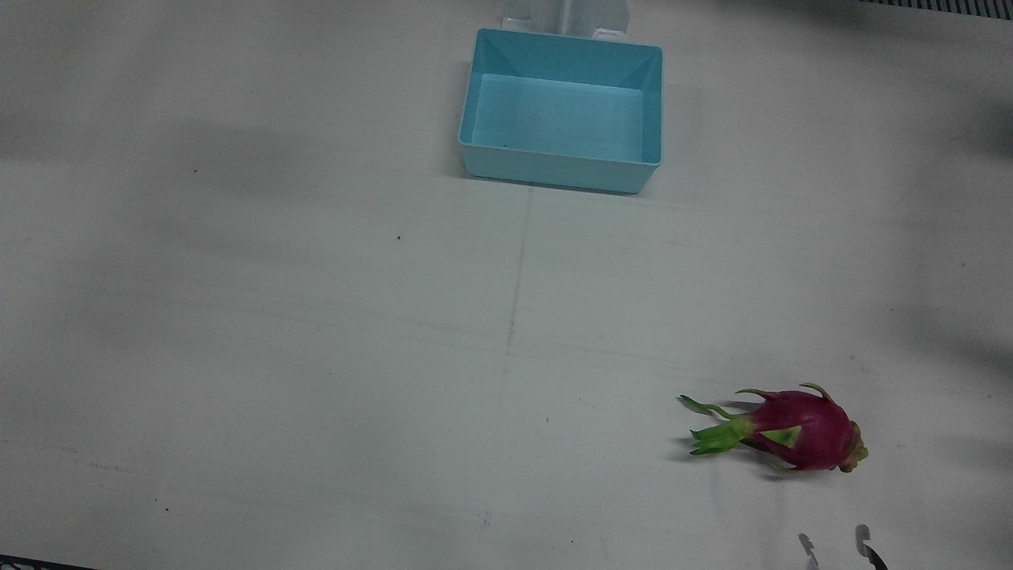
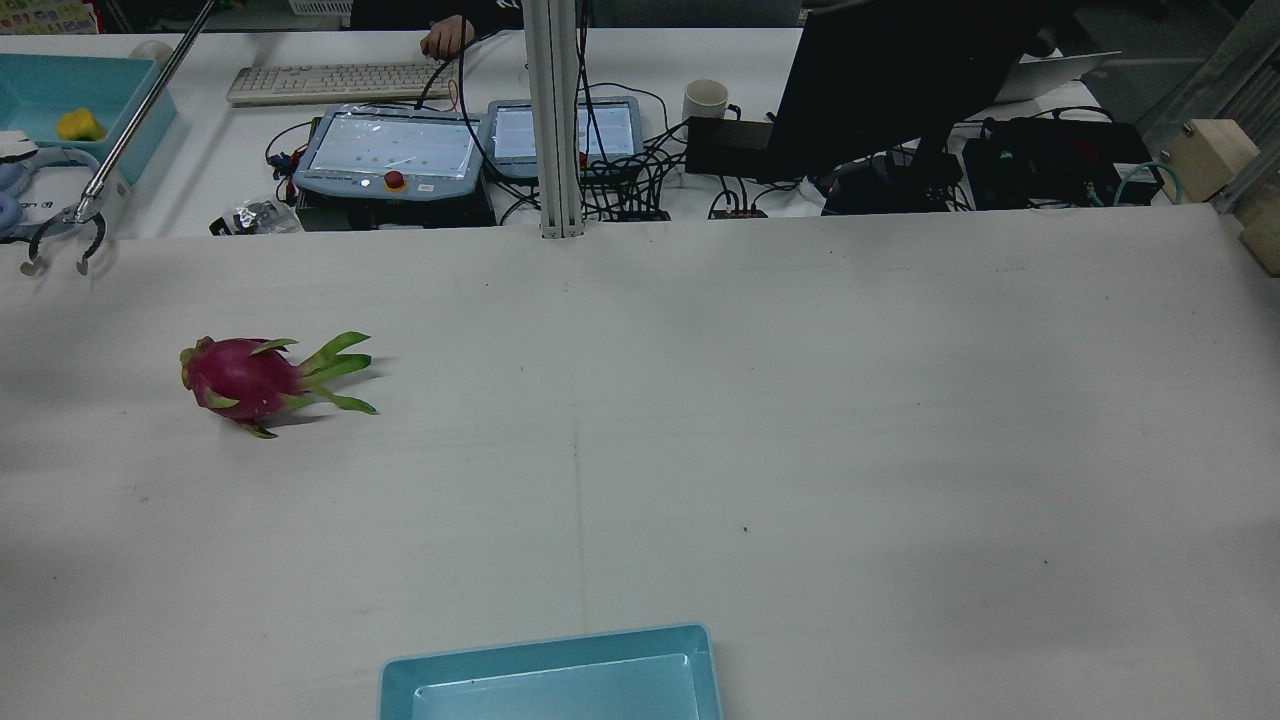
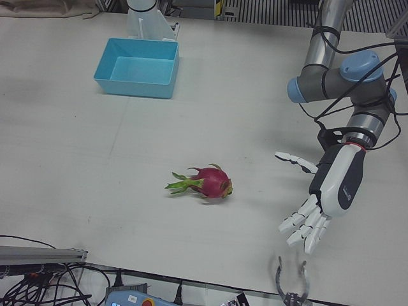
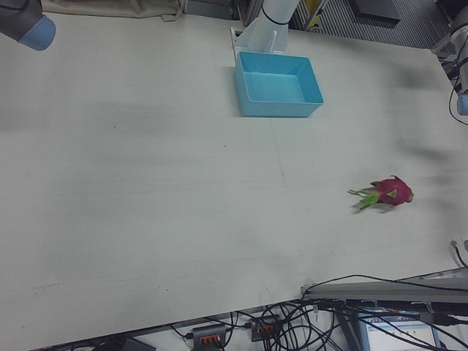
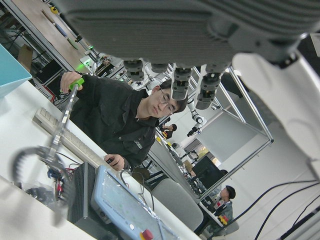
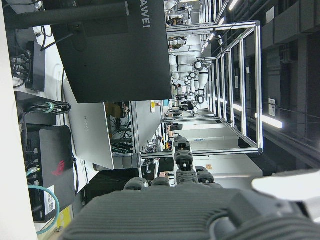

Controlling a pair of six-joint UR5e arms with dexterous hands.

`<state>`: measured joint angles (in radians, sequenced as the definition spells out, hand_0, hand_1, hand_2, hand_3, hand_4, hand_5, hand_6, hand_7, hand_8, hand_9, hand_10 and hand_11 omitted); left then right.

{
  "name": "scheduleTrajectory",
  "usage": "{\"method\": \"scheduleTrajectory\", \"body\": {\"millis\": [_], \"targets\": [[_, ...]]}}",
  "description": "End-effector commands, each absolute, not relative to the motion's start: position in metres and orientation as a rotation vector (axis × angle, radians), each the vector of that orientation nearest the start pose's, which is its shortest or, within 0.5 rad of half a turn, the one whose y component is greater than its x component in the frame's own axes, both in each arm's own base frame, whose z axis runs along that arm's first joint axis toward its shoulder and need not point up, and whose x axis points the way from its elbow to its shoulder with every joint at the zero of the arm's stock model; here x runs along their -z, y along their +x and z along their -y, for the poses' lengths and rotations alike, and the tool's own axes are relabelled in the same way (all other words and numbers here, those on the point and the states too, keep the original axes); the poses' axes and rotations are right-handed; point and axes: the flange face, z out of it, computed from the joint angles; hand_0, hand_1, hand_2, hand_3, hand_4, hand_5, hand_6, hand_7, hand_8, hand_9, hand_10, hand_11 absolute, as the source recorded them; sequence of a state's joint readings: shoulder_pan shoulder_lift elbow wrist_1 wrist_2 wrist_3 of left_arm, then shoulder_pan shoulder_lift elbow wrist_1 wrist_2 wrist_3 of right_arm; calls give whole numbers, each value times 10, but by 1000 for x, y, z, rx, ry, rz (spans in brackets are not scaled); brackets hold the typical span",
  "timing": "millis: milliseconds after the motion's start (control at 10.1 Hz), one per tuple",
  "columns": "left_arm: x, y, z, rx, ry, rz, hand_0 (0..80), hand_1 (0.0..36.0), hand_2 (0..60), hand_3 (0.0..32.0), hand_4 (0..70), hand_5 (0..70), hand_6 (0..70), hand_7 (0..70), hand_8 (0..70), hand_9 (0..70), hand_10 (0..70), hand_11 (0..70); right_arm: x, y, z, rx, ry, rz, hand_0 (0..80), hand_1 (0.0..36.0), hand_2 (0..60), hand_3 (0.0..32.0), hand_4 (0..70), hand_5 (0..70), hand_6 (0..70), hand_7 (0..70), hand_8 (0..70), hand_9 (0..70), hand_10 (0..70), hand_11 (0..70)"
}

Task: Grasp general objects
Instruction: 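Move the left hand toward the pink dragon fruit on the table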

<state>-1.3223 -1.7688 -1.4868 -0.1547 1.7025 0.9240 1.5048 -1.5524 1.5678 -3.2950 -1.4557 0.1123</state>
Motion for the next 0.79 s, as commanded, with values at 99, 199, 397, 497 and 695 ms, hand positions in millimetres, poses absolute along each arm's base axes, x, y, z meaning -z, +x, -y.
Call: {"method": "scheduleTrajectory", "body": {"millis": [99,199,397,497,695], "targets": [[-523,124,568,873,721,-1746,526,202,65,0,0,69,0,124,0,10,0,0,-694,113,493,2282,44,-1994,0,0,0,0,0,0,0,0,0,0,0,0],[-521,148,562,830,735,-1718,526,207,80,0,0,72,0,128,0,11,0,0,-694,113,493,2281,45,-1993,0,0,0,0,0,0,0,0,0,0,0,0],[-518,212,551,798,732,-1689,515,198,83,0,0,68,0,122,0,10,0,0,-694,112,493,2283,46,-1994,0,0,0,0,0,0,0,0,0,0,0,0],[-508,230,553,759,747,-1665,509,190,67,0,0,56,0,114,0,8,0,0,-694,112,493,2282,47,-1993,0,0,0,0,0,0,0,0,0,0,0,0],[-513,240,567,757,748,-1636,509,187,58,0,0,48,0,108,0,7,0,0,-694,113,493,2282,44,-1994,0,0,0,0,0,0,0,0,0,0,0,0]]}}
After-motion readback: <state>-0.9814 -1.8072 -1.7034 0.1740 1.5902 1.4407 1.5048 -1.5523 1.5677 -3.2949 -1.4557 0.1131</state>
